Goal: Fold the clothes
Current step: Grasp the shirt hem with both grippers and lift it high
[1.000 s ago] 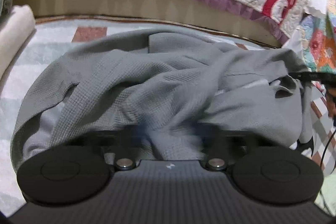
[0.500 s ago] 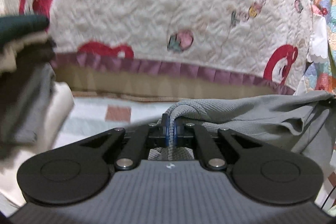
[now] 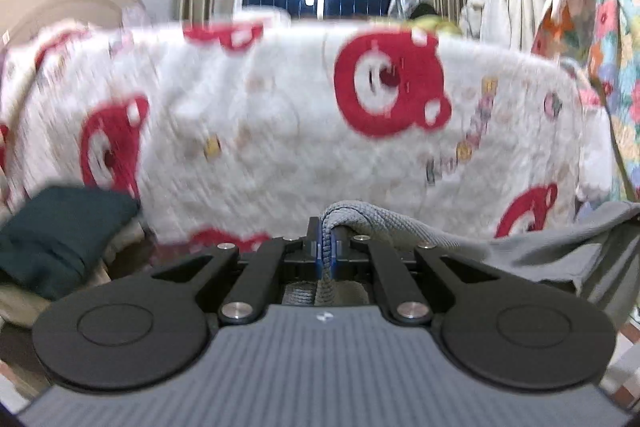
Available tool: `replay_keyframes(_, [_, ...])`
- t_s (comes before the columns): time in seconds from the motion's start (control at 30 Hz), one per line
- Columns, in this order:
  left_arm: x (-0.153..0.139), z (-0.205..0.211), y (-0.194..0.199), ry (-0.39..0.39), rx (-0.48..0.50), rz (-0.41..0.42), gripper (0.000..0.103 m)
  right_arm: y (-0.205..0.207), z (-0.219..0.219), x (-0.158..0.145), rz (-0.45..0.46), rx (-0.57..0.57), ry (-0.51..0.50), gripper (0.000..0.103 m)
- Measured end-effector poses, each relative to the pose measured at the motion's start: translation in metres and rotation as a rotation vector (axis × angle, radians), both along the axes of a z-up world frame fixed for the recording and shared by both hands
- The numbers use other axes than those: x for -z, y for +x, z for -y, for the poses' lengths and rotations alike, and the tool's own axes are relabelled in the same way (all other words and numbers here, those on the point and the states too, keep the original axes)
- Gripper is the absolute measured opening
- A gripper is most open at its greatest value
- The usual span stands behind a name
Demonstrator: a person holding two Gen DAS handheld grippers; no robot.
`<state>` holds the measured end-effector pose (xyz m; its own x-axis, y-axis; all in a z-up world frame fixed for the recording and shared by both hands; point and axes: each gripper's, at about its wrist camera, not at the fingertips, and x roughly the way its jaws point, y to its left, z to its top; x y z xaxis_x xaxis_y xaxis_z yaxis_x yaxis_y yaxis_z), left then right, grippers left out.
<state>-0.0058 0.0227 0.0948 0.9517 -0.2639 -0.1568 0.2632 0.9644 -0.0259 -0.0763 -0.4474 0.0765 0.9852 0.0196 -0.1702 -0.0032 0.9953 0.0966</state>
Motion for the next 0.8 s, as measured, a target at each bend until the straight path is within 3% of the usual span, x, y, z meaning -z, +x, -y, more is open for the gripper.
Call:
replay_keyframes(0.4, [-0.170, -0.023, -0.084, 0.019, 0.006, 0.332, 0.003, -0.088, -0.006, -0.152, 0.249, -0.146, -0.050, 0.001])
replay_keyframes(0.53, [-0.222, -0.025, -0.108, 0.010, 0.047, 0.393, 0.003, -0.111, -0.007, -0.196, 0.299, -0.183, -0.075, 0.001])
replay_keyframes(0.63, [-0.230, -0.020, -0.092, 0.030, 0.055, 0.340, 0.003, -0.110, -0.006, -0.211, 0.277, -0.197, -0.103, 0.001])
replay_keyframes(0.7, [-0.221, -0.016, -0.069, 0.040, 0.046, 0.264, 0.003, -0.090, -0.001, -0.206, 0.178, -0.214, -0.113, 0.001])
replay_keyframes(0.8, [-0.173, -0.006, -0.018, 0.079, 0.030, 0.110, 0.003, -0.046, 0.014, -0.169, 0.029, -0.183, -0.084, 0.001])
